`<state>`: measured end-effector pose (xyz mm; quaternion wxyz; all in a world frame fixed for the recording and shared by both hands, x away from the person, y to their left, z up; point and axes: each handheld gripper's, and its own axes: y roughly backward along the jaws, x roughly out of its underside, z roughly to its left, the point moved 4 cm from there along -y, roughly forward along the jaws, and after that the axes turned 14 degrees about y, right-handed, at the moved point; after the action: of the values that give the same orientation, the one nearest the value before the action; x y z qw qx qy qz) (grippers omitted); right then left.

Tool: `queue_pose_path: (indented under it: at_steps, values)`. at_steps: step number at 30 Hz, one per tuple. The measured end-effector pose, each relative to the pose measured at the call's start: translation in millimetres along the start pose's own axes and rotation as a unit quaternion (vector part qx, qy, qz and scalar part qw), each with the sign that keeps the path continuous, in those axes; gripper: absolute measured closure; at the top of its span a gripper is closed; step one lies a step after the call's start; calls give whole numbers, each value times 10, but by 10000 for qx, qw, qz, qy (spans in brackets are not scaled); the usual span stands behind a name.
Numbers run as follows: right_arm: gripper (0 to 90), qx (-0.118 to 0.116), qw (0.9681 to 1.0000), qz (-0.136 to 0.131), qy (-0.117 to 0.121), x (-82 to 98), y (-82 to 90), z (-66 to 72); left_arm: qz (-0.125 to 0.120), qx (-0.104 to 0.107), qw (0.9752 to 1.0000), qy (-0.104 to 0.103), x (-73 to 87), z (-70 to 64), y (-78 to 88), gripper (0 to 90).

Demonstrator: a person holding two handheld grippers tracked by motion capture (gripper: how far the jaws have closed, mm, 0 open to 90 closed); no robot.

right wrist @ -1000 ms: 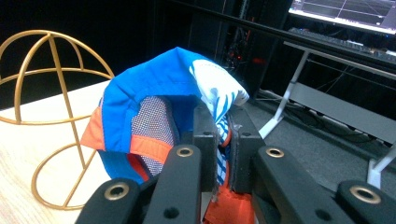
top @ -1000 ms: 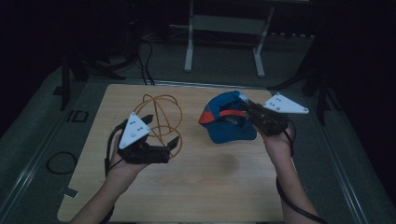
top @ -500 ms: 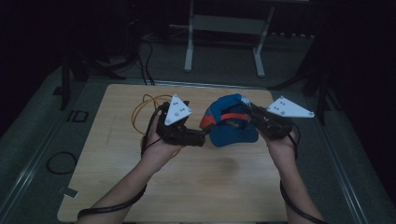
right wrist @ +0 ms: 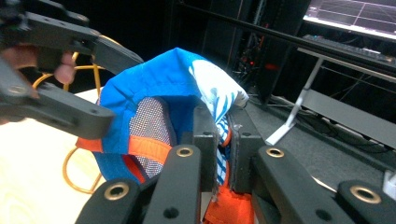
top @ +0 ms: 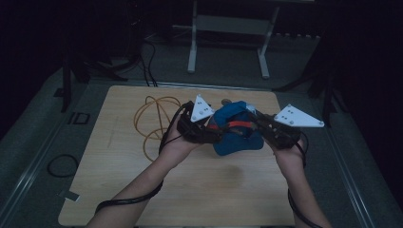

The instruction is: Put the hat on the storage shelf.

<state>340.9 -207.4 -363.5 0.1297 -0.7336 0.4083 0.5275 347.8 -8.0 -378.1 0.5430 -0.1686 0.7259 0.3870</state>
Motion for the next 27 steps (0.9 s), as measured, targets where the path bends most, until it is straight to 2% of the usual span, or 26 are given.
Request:
queue_pose_path:
  at_steps: [6, 8, 11, 16, 21, 24, 27]
  values:
    - [840, -57, 10000, -46, 30, 0, -1, 61, 64, -56, 9999, 67, 27, 25, -95, 308]
    - [839, -104, 9999, -54, 33, -3, -1, 87, 90, -17, 9999, 121, 28, 42, -116, 325]
    - [839, -154, 9998, -45, 86, -4, -8, 135, 121, -62, 9998, 125, 32, 42, -148, 402]
    - [839, -219, 9997, -43, 65, 16, -18, 183, 242, -195, 9995, 26, 70, 15, -227, 564]
    - [840, -251, 9997, 18, 20, 57, -43, 227, 281, -260, 9993, 21, 100, 9, -298, 714]
    - [839, -292, 9996, 51, 36, 74, -59, 257, 277, -335, 9990, -51, 112, -4, -332, 870]
    - [839, -309, 9995, 62, 36, 88, -71, 291, 273, -408, 9986, -190, 116, -24, -357, 891]
